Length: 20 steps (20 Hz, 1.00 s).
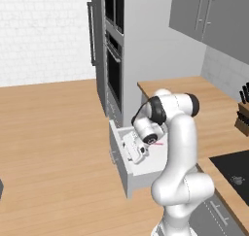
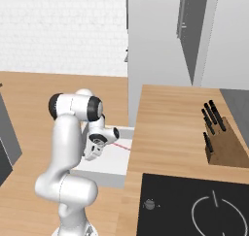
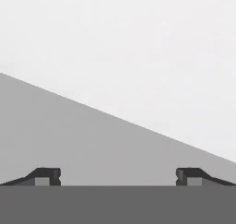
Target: Take a straw from the drawer in front and place it inside the glass cup on the dining counter.
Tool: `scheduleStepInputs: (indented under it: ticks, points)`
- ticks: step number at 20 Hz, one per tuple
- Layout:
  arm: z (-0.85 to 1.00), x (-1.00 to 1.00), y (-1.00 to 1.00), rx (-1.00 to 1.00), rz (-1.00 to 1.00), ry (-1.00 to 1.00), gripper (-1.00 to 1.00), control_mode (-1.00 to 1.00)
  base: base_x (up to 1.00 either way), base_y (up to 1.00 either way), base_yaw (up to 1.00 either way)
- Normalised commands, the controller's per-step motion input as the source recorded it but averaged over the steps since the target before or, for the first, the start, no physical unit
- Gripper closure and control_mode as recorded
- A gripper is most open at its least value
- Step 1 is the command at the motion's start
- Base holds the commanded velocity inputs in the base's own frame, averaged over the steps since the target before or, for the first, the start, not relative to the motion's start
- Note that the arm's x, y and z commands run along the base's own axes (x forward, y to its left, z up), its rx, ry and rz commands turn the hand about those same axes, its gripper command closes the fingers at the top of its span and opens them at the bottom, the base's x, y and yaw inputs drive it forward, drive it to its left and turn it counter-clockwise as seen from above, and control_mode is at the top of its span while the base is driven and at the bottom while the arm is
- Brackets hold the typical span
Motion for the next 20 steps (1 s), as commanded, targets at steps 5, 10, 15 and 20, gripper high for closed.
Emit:
scheduleStepInputs:
  ticks: [5, 10, 15, 20]
  points:
    - [-0.04, 0.00, 0.76, 0.03, 0.01, 0.04, -1.00, -1.00, 0.00, 0.00, 0.00]
    - [-0.04, 0.00, 0.75, 0.02, 0.00, 0.04, -1.00, -1.00, 0.00, 0.00, 0.00]
    - [0.00, 0.00, 0.63, 0.03, 0.00, 0.04, -1.00, -1.00, 0.00, 0.00, 0.00]
    - [0.06, 0.00, 0.13, 0.00, 0.00, 0.00, -1.00, -1.00, 0.00, 0.00, 0.00]
